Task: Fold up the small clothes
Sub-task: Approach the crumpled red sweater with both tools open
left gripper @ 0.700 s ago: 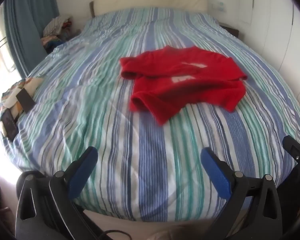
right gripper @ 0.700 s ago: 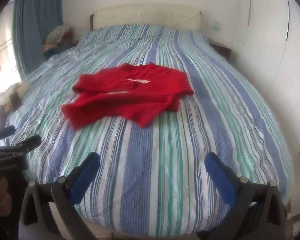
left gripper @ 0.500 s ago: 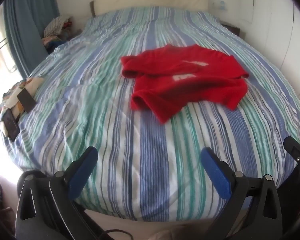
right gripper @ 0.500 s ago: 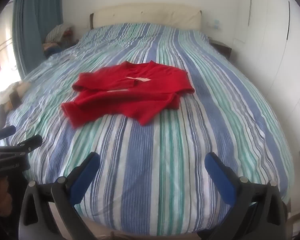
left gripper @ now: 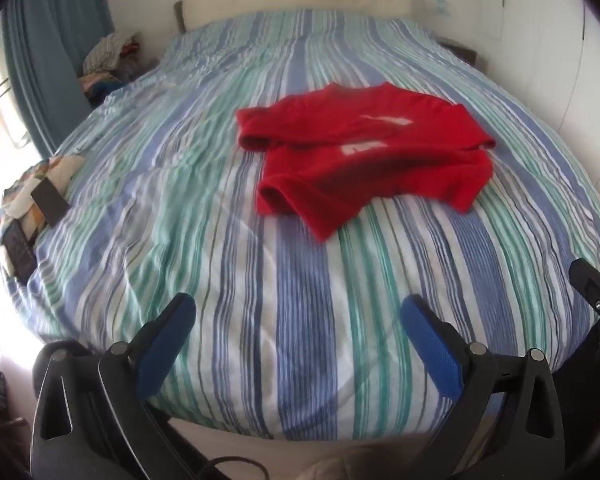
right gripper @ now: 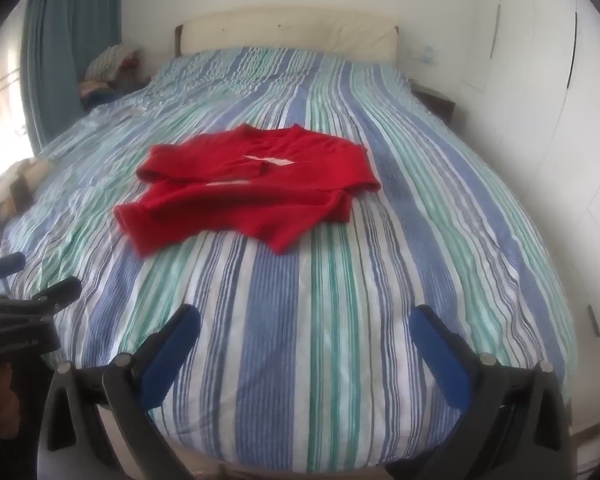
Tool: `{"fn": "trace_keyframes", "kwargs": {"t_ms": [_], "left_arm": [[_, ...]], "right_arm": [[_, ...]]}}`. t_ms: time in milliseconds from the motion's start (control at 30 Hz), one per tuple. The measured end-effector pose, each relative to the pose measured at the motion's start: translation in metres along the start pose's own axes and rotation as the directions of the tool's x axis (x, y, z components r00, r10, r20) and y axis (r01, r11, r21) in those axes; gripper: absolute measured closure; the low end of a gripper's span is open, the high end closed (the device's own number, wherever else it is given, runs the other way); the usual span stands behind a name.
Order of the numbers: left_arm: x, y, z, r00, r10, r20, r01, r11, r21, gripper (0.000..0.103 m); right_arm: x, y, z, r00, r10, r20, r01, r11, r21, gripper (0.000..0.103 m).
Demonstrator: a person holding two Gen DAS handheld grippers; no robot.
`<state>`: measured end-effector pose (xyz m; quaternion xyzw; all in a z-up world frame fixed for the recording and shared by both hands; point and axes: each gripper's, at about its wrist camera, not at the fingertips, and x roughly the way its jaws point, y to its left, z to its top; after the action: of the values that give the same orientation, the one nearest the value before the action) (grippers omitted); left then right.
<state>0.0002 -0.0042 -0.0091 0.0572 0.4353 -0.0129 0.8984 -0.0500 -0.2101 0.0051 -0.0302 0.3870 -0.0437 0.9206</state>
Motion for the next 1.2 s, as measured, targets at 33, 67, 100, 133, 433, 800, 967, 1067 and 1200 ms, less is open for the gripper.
{"fn": "trace_keyframes", "kwargs": {"t_ms": [33, 67, 100, 133, 433, 800, 967, 1067, 1200], "left_arm": [[0.001, 0.0, 0.0, 1.0, -0.003, -0.001, 0.003, 1.0, -0.001, 0.0], [0.001, 0.001, 0.0, 1.0, -0.007, -0.001, 0.007, 1.0, -0.002, 0.001], [0.002, 0.001, 0.0, 1.0, -0.012, 0.0, 0.012, 1.0, -0.003, 0.001], [0.002, 0.003, -0.001, 1.0, -0.015, -0.002, 0.015, 1.0, -0.006, 0.0], [0.006, 0.006, -0.003, 1.0, -0.022, -0.009, 0.021, 0.999, -0.031, 0.001], [0.012, 0.006, -0.006, 1.0, -0.015, -0.024, 0.014, 1.0, -0.024, 0.001], [0.014, 0.006, -0.006, 0.999, -0.015, -0.031, 0.014, 1.0, -0.027, 0.001], [0.015, 0.007, -0.007, 0.999, -0.013, -0.034, 0.013, 1.0, -0.025, 0.001], [0.019, 0.006, -0.009, 0.999, -0.011, -0.044, 0.01, 1.0, -0.024, 0.001]], "right_arm": [[0.0, 0.0, 0.0, 1.0, -0.005, -0.002, 0.005, 1.0, 0.001, 0.0], [0.001, -0.001, 0.0, 1.0, -0.009, -0.004, 0.009, 1.0, 0.002, 0.0], [0.002, -0.001, 0.0, 1.0, -0.011, -0.005, 0.011, 1.0, 0.003, 0.0], [0.002, -0.002, -0.001, 1.0, -0.015, -0.005, 0.015, 1.0, 0.004, 0.0], [0.0, -0.003, 0.003, 0.995, -0.098, -0.008, 0.098, 0.995, 0.012, 0.0], [0.006, -0.009, 0.001, 0.986, -0.161, -0.029, 0.162, 0.987, 0.005, 0.0], [0.008, -0.008, -0.001, 0.984, -0.172, -0.033, 0.173, 0.985, -0.001, 0.0], [0.009, -0.008, -0.001, 0.985, -0.171, -0.036, 0.171, 0.985, -0.001, 0.0], [0.011, -0.008, -0.002, 0.984, -0.174, -0.04, 0.174, 0.985, -0.004, 0.0]]}}
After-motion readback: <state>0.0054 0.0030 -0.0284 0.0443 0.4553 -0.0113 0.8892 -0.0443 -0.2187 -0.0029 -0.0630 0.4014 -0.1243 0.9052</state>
